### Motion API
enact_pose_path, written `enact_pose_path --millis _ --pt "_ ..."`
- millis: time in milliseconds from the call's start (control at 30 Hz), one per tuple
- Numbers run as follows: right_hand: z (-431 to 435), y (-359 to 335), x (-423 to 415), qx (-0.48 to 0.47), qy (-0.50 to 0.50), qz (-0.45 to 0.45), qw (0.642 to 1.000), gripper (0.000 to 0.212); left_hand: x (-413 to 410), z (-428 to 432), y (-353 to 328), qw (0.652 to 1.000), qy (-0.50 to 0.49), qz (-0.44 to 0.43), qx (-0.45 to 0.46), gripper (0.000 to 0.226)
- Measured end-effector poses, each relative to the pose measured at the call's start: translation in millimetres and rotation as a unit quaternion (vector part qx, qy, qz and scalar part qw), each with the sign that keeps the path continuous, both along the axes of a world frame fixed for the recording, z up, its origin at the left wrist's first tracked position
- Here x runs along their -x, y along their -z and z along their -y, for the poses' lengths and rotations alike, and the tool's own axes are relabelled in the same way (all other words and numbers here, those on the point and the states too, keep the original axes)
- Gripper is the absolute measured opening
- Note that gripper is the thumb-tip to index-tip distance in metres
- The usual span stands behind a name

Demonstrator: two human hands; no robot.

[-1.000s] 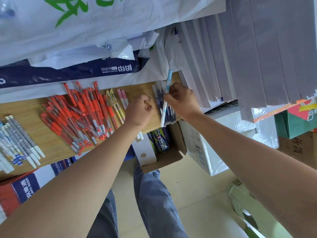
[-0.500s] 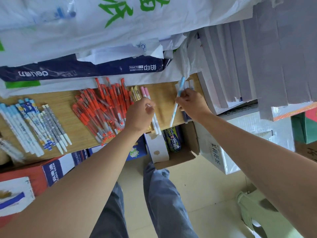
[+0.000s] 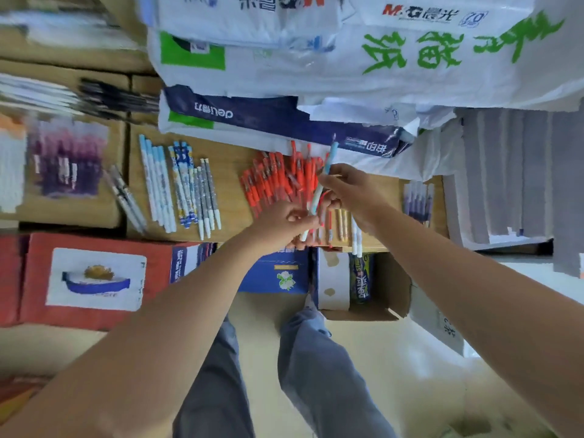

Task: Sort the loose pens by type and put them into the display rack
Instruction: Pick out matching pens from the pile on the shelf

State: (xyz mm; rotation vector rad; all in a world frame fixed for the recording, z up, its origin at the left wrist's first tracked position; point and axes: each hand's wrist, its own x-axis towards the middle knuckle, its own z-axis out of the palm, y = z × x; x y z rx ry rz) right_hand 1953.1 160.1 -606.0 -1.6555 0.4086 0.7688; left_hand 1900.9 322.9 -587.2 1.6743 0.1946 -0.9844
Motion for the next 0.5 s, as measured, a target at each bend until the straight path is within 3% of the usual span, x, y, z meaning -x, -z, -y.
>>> enact_pose_path --millis 67,200,233,367,500 --pt "-27 -2 4 0.002 -0.023 -0.001 1.0 0.01 14 -26 -4 0.998 -0.055 0.01 0.004 0.018" --pt "-80 -10 16 0.049 -0.026 0.032 0.998 0.075 43 -78 -6 0.992 -0.119 0.029 -0.035 0.021" --pt "-92 -12 19 0.065 -0.056 0.055 0.995 0.074 50 -91 -5 0.989 -0.135 0.033 -0.045 0.023" --pt "-130 -11 31 0.162 -0.232 0.15 0.947 0.035 69 -138 -6 0.967 -0.239 0.053 -0.069 0.023" --pt "-153 -9 39 0.163 -0.253 0.166 0.939 0.021 74 -175 -17 0.927 -0.373 0.033 -0.016 0.014"
